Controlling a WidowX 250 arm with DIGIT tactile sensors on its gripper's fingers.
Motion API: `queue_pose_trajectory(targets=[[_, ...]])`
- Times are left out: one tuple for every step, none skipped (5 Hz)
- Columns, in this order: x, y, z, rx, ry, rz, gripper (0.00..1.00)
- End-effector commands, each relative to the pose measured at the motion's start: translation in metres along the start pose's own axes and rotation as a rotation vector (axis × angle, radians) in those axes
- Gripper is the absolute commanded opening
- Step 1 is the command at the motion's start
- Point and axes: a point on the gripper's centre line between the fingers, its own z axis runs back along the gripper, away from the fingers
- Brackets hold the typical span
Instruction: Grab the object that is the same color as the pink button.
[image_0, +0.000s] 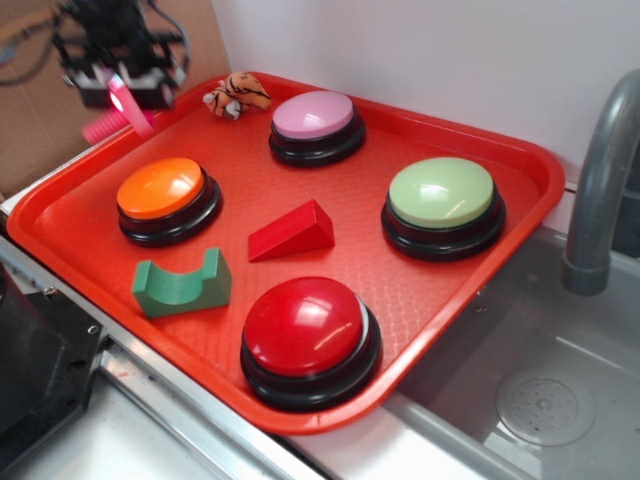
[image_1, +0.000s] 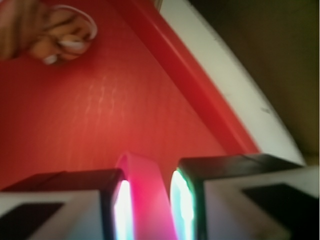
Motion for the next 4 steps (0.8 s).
queue_pose_trajectory(targets=[[-0.028,-0.023,0.117,0.033,-0.051,-0.407,0.00],[-0.050,-0.056,0.141,-0.072,-0.014,-0.651,0.00],[-0.077,-0.084,0.160,-0.109,-0.013,-0.890,0.00],[-0.077,-0.084,0.163,-0.098,0.012,-0.972,0.00]])
